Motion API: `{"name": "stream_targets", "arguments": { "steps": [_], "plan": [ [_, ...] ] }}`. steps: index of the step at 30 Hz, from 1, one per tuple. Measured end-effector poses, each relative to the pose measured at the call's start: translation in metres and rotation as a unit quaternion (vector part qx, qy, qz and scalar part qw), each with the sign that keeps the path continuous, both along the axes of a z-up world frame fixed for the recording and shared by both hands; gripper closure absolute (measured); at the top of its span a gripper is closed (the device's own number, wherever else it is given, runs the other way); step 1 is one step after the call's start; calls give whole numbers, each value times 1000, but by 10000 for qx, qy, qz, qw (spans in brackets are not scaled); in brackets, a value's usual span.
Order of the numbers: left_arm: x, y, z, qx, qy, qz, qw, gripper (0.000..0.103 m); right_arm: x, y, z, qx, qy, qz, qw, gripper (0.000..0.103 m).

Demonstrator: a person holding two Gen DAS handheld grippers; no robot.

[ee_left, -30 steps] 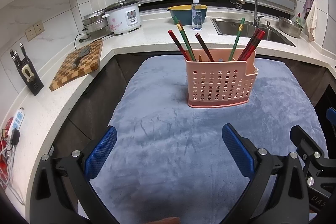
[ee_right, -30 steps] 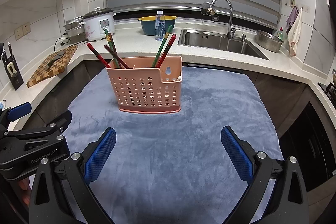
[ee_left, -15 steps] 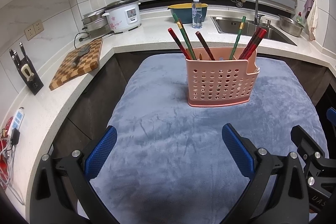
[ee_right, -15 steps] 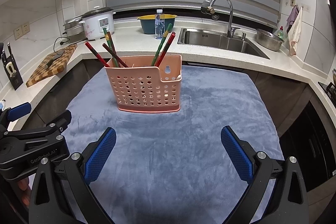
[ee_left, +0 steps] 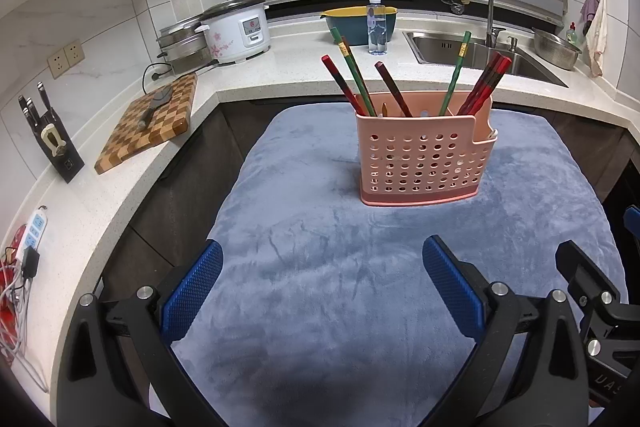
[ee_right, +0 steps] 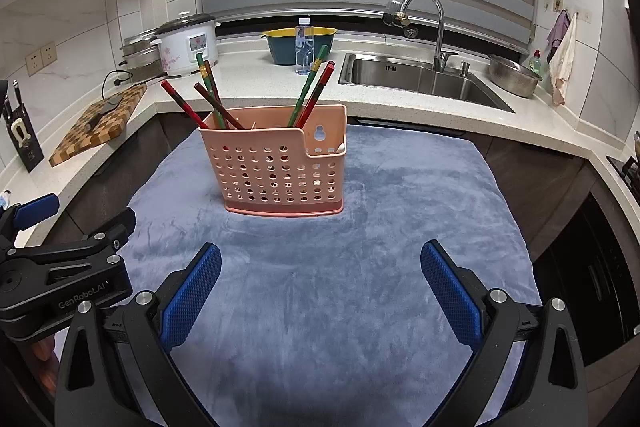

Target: Organize utensils

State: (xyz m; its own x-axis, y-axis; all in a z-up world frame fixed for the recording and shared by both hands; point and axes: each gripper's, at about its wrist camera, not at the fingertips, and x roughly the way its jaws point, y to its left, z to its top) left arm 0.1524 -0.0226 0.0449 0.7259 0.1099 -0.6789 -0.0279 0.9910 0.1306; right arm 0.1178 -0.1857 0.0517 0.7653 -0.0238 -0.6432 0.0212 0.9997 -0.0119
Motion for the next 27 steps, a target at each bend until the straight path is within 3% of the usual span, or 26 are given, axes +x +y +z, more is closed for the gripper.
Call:
{"name": "stream_targets", "arguments": {
  "steps": [27],
  "plan": [
    [1, -2, 0, 6, -15, -7, 10000, 7, 1, -1, 0, 2, 16, 4, 10000, 7]
  ]
}}
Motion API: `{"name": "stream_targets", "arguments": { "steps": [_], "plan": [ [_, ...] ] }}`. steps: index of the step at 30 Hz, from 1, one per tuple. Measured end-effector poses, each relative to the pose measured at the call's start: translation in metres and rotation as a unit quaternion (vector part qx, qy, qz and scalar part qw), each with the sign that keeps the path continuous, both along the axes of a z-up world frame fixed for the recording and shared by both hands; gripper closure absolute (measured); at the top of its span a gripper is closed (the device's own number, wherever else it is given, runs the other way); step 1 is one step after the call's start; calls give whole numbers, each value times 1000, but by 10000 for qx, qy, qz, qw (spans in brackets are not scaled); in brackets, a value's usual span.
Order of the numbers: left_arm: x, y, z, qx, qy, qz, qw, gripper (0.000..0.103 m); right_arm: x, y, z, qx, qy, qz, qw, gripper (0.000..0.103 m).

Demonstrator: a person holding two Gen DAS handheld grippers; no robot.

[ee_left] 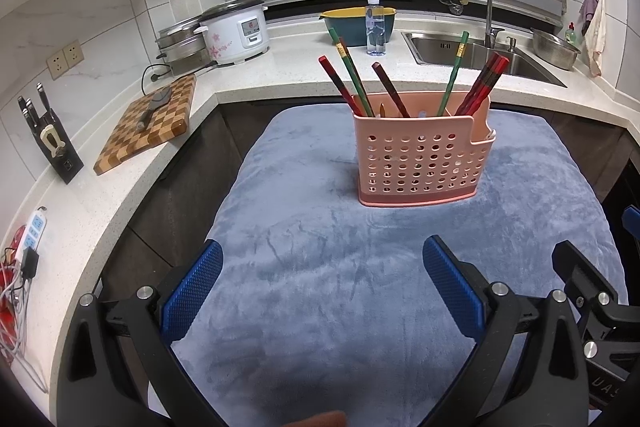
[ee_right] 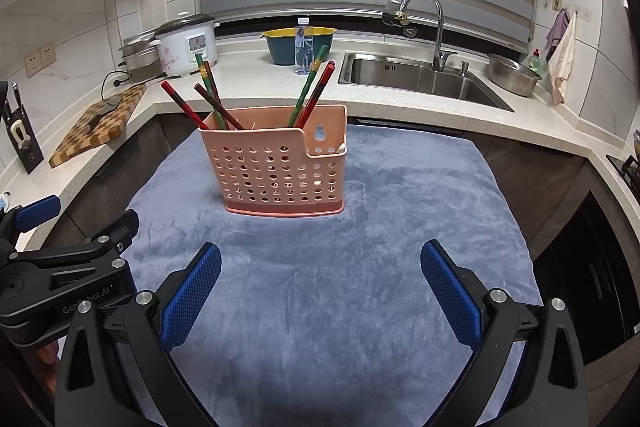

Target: Organize utensils

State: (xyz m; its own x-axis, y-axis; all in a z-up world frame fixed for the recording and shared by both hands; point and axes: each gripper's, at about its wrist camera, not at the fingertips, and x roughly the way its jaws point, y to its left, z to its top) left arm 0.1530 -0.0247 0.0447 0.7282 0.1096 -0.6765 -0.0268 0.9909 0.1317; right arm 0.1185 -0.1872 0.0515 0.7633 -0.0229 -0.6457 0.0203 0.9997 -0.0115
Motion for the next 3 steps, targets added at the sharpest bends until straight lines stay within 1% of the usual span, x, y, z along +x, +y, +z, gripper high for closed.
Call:
{"name": "stream_targets", "arguments": {
  "steps": [3],
  "plan": [
    [1, -1, 0, -3, -7, -3, 10000, 7, 1, -1, -2, 5, 16, 0, 10000, 7]
  ]
}}
